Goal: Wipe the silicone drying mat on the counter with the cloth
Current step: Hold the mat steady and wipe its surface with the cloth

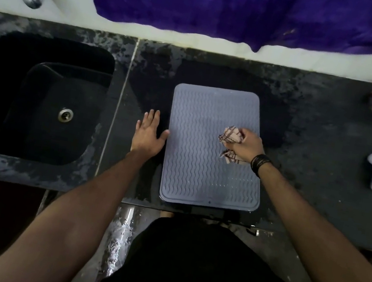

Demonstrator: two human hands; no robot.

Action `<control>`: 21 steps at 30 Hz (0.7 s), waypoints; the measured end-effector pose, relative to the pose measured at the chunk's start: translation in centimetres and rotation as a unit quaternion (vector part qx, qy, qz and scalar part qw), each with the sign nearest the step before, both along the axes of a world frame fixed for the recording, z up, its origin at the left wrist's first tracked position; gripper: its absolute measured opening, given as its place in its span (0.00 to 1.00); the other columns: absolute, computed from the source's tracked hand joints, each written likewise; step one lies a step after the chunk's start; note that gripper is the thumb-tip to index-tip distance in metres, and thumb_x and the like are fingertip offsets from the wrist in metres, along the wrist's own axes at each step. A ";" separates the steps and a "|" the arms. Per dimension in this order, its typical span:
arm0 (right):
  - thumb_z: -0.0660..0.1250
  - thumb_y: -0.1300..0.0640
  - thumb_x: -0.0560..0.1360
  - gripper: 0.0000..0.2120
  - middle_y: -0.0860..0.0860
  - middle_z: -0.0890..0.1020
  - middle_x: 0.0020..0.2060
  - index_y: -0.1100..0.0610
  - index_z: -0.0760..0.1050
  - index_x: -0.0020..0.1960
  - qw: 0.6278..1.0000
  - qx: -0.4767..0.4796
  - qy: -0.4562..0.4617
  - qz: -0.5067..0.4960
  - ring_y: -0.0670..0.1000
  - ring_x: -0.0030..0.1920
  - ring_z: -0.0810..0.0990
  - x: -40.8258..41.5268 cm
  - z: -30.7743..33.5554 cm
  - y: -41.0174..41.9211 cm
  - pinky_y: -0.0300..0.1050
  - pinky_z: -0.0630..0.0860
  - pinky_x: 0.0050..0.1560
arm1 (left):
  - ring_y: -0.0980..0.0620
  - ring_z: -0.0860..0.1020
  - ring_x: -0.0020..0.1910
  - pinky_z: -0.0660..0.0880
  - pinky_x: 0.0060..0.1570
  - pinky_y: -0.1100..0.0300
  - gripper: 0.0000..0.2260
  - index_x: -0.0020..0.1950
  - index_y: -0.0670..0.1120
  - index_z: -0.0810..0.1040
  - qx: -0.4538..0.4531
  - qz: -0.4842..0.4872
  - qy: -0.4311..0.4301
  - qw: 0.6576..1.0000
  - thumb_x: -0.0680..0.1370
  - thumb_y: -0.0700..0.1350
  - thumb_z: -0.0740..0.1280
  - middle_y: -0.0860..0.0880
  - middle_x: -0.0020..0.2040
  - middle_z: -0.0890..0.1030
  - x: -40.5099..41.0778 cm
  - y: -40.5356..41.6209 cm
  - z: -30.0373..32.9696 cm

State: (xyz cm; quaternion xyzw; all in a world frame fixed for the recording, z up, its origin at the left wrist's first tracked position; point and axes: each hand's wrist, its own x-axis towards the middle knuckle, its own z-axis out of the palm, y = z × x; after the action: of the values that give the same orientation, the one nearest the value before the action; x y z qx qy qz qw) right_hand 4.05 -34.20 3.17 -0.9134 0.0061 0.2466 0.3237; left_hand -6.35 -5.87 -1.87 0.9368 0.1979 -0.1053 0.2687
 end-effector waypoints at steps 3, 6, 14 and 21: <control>0.77 0.51 0.66 0.17 0.50 0.81 0.47 0.53 0.76 0.50 0.999 -0.025 -0.013 -0.025 0.50 0.48 0.78 1.1 0.2 -1.5 0.41 0.73 0.47 | 0.46 0.45 0.82 0.41 0.79 0.49 0.33 0.83 0.44 0.49 -0.009 -0.021 -0.027 0.999 0.84 0.57 0.58 0.44 0.83 0.49 1.4 -1.5 -0.2; 0.77 0.51 0.66 0.17 0.51 0.82 0.48 0.52 0.76 0.50 0.999 -0.032 -0.017 -0.037 0.51 0.49 0.79 1.9 0.1 -2.2 0.43 0.75 0.49 | 0.46 0.46 0.82 0.42 0.80 0.48 0.34 0.83 0.42 0.49 -0.013 -0.042 -0.040 0.998 0.84 0.56 0.59 0.44 0.83 0.49 2.9 -3.4 -0.2; 0.70 0.52 0.71 0.14 0.54 0.82 0.52 0.55 0.77 0.54 0.998 -0.032 -0.048 0.030 0.55 0.53 0.80 4.1 -0.3 0.6 0.49 0.78 0.55 | 0.48 0.44 0.82 0.42 0.80 0.48 0.35 0.83 0.42 0.46 0.021 -0.061 -0.031 0.997 0.84 0.58 0.57 0.44 0.83 0.46 7.1 -5.8 -0.5; 0.70 0.58 0.70 0.22 0.54 0.77 0.61 0.53 0.72 0.64 0.978 -0.065 -0.153 0.130 0.56 0.63 0.73 9.1 -1.2 7.8 0.54 0.75 0.60 | 0.48 0.45 0.82 0.40 0.80 0.50 0.35 0.83 0.42 0.46 0.037 -0.060 -0.040 0.997 0.84 0.59 0.56 0.44 0.83 0.46 11.2 -6.9 -2.1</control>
State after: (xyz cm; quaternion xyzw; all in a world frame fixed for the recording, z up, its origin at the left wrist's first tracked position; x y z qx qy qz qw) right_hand 13.14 -26.42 1.97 -0.9524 -0.1461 0.1432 0.2261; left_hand 4.84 -12.78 -3.92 0.9596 0.1344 -0.0766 0.2349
